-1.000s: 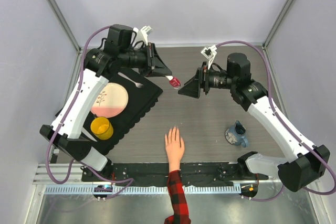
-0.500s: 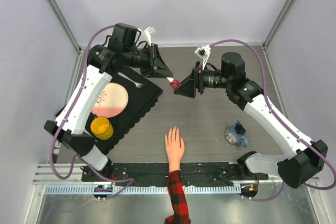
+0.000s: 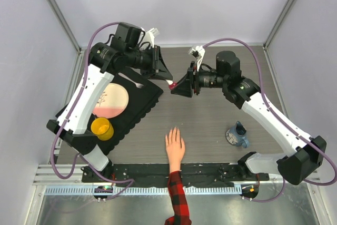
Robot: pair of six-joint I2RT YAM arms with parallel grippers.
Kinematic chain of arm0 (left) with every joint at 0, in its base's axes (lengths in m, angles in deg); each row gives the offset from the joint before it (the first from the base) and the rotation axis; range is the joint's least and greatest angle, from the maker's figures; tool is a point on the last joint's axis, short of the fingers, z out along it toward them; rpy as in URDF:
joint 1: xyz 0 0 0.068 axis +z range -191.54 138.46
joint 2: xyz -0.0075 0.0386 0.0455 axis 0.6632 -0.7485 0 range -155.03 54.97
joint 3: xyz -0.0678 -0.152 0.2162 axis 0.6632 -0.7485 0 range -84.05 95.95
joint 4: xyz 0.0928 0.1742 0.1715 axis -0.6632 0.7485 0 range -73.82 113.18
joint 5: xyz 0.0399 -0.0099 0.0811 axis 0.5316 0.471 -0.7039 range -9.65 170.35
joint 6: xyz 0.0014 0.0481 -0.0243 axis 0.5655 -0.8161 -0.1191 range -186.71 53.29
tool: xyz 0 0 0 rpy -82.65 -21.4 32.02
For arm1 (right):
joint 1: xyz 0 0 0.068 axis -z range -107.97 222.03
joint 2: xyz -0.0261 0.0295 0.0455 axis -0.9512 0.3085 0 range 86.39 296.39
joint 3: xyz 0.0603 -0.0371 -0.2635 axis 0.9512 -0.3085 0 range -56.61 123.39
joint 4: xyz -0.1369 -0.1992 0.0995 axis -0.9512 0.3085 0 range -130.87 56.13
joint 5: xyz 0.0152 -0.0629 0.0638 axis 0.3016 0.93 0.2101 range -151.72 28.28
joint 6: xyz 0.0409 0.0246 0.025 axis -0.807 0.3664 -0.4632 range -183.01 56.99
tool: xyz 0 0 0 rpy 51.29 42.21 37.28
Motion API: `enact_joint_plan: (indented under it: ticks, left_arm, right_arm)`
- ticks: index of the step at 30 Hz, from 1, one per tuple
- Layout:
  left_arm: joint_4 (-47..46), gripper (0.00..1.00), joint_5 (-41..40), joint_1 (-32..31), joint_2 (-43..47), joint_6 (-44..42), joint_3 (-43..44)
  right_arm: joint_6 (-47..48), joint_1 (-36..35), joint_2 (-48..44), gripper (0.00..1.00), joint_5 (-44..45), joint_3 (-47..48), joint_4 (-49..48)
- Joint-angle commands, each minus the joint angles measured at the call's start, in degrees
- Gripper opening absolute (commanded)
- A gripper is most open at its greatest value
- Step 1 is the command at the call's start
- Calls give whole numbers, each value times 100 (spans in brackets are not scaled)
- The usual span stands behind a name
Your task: Paint the nails
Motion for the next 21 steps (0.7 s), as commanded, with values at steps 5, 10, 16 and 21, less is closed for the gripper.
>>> enact_joint_plan:
  ticks: [5, 10, 16, 21]
  left_arm:
    - [505, 0, -184, -124, 13, -337, 315]
    - [487, 0, -184, -150, 13, -319, 315]
    - [469, 0, -176, -194, 4, -302, 324]
    - [469, 0, -184, -211, -5, -302, 324]
  right_arm:
    - [532, -70, -13, 42, -84, 379, 214]
    - [567, -158, -13, 41, -110, 388, 214]
    - [585, -272, 22, 40, -67, 379, 197]
    - [585, -378, 66, 38, 30, 405, 188]
